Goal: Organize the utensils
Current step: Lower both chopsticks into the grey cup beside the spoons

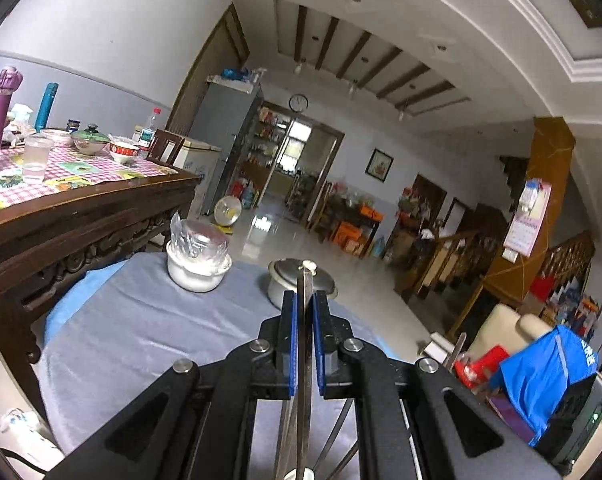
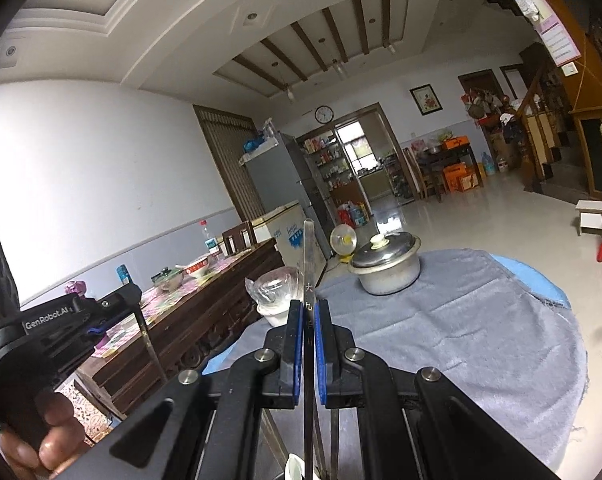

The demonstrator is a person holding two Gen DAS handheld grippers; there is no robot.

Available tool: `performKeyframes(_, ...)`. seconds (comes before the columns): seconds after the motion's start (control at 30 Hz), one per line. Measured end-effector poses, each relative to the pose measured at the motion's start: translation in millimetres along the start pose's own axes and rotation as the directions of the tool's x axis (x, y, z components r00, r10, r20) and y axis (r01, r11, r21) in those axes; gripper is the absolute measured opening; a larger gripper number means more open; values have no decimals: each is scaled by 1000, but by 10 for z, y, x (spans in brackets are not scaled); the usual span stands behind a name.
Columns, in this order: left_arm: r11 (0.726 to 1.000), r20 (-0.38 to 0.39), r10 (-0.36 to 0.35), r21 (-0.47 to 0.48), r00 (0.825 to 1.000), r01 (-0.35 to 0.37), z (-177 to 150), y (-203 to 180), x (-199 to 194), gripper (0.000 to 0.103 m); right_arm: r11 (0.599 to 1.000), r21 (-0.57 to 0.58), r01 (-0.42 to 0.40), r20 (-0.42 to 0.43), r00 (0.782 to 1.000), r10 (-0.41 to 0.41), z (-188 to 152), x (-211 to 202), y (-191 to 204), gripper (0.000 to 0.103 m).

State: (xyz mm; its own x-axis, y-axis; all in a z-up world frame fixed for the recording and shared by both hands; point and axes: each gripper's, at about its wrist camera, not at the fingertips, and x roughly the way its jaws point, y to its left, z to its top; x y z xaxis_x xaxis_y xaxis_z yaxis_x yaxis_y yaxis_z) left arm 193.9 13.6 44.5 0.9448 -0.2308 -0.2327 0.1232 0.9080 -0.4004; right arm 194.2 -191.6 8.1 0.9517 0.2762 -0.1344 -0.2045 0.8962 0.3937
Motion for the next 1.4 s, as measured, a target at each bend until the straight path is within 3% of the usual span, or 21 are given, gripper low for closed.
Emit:
performKeyframes(0.43,995,-2,67,70,998,-67,-185,-123,130,8,999,-35,22,-8,1000,-22,-159,93,12,6)
performKeyframes(1.4,987,-101,149,70,984,-143,-429,12,304,8,997,-72,11,-53,998,-15,-359,128,74,6)
